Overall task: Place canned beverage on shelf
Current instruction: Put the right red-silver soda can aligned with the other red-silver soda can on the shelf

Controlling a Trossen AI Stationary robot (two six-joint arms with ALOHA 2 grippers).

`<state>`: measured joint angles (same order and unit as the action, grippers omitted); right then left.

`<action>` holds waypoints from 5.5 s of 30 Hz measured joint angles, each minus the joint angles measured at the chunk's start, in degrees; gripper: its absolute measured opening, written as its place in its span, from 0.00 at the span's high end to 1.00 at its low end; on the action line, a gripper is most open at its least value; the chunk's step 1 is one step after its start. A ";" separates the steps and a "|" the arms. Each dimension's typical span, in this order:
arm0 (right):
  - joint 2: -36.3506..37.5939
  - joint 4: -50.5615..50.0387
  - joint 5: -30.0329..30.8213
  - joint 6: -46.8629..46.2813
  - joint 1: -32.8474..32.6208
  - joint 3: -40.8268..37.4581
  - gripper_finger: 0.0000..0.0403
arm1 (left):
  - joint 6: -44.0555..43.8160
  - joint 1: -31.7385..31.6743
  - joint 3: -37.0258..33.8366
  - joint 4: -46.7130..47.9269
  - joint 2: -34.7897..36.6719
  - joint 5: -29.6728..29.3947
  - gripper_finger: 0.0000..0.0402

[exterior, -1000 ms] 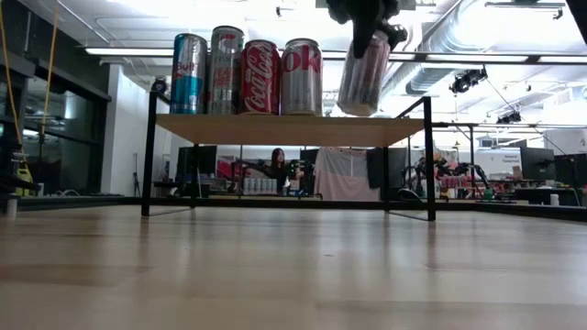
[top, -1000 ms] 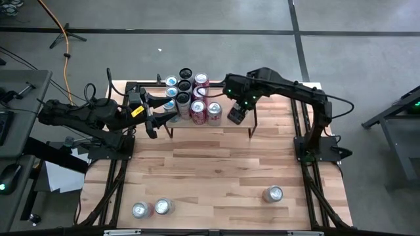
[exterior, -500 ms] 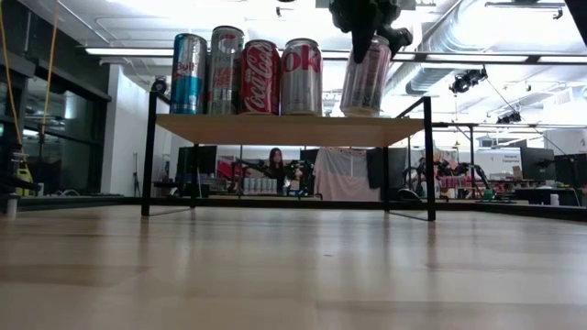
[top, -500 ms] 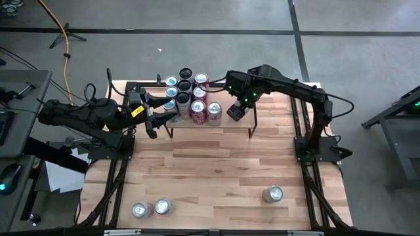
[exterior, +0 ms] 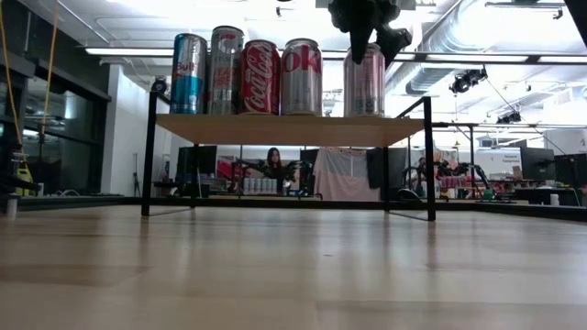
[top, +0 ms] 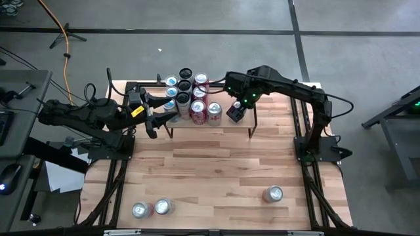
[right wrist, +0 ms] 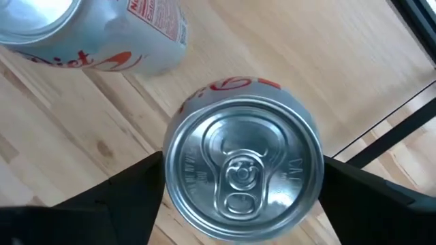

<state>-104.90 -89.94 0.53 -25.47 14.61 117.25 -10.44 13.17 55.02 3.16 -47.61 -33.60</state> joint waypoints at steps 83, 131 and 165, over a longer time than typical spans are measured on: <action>-4.50 0.03 39.53 -60.21 -14.72 -0.04 0.26 | 0.63 -0.02 0.00 1.79 0.02 6.51 0.40; 1.90 21.69 -13.41 40.30 12.27 -0.02 0.34 | -0.42 -0.02 -0.02 -8.46 0.00 5.78 0.40; -4.20 27.42 -20.51 44.70 12.87 0.00 0.19 | 1.09 -0.02 -0.02 -13.78 0.02 5.72 0.40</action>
<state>-109.10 -62.52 -19.98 19.23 27.48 117.25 -9.34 13.15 55.00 -10.62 -47.59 -27.88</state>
